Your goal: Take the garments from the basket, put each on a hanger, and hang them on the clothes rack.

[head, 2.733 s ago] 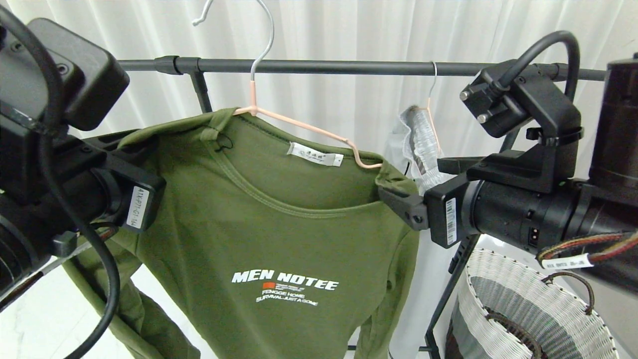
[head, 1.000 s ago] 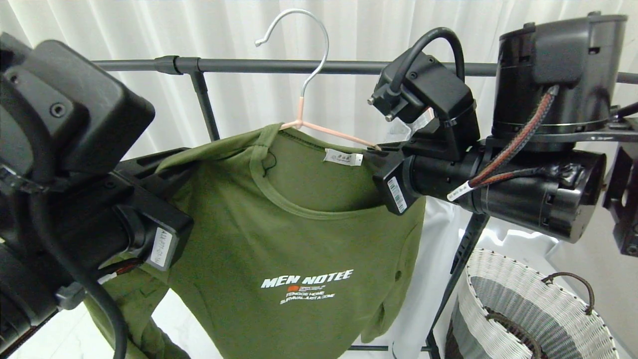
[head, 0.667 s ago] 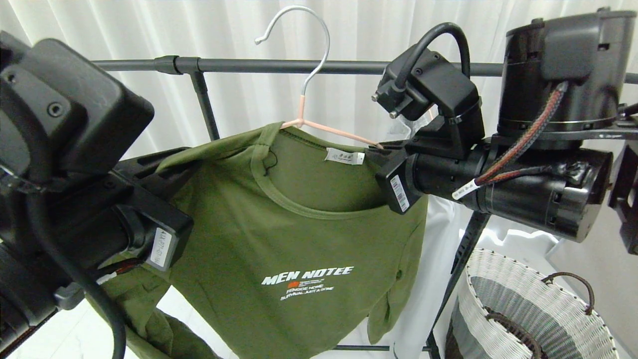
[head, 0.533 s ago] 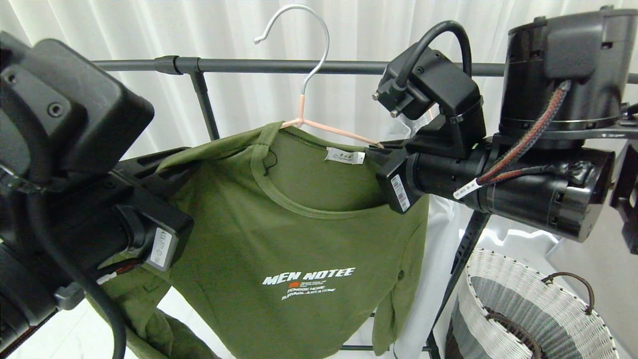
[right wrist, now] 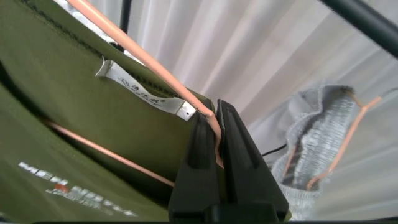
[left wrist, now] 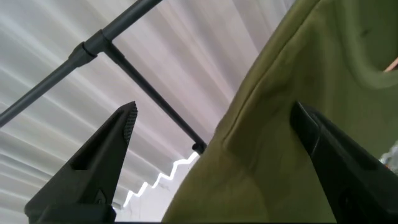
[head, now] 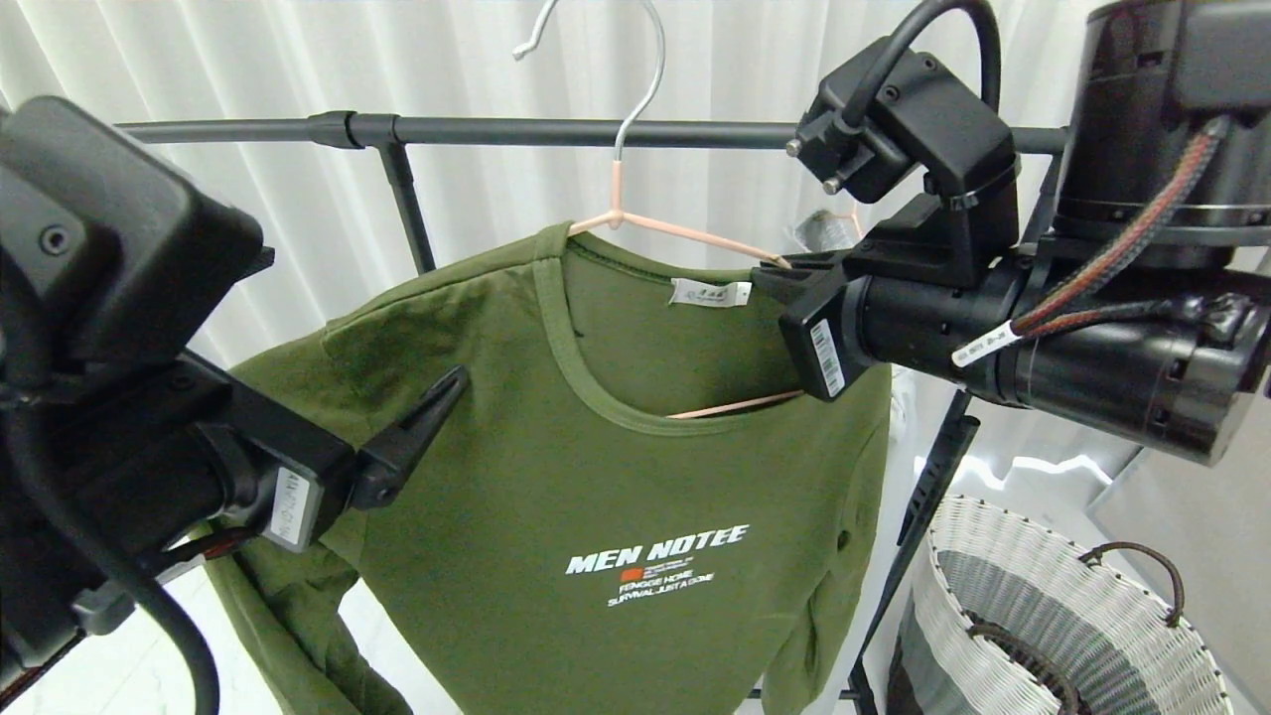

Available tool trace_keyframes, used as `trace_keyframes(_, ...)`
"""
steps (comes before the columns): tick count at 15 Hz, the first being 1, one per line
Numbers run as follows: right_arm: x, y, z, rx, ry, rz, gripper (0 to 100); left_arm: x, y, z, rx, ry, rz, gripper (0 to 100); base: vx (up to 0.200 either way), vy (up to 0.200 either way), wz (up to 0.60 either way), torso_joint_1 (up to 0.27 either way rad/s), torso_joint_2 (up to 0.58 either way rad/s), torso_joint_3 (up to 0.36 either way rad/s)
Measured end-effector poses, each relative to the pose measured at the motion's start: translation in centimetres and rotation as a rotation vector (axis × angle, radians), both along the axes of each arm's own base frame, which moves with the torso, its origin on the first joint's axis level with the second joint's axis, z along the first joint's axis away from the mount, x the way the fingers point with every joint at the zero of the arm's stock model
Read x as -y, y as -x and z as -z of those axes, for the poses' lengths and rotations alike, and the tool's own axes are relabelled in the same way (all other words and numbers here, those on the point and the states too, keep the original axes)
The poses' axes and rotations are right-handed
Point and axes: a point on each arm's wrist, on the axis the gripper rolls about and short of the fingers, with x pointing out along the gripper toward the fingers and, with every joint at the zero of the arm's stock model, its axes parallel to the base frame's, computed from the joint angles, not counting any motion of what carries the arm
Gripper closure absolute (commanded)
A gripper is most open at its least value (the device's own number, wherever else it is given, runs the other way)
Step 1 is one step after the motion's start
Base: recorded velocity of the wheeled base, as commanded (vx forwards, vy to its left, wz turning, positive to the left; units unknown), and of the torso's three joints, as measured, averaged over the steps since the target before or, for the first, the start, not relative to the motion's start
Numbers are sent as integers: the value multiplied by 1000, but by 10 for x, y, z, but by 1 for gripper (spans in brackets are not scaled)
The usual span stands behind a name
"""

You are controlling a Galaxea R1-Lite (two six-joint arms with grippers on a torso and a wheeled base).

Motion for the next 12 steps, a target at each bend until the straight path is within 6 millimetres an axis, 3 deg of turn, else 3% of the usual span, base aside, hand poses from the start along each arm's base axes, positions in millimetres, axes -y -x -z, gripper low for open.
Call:
trace_keyframes(8,36,-17,-9,38,8,120,100,-26,22,6,24,48,89,0,0,0,0,0,0,0)
trace_keyframes(12,49,-16,-17,57,-7,145,100,-43,20,23,-16,92,14,0,0,0,0,0,0,0)
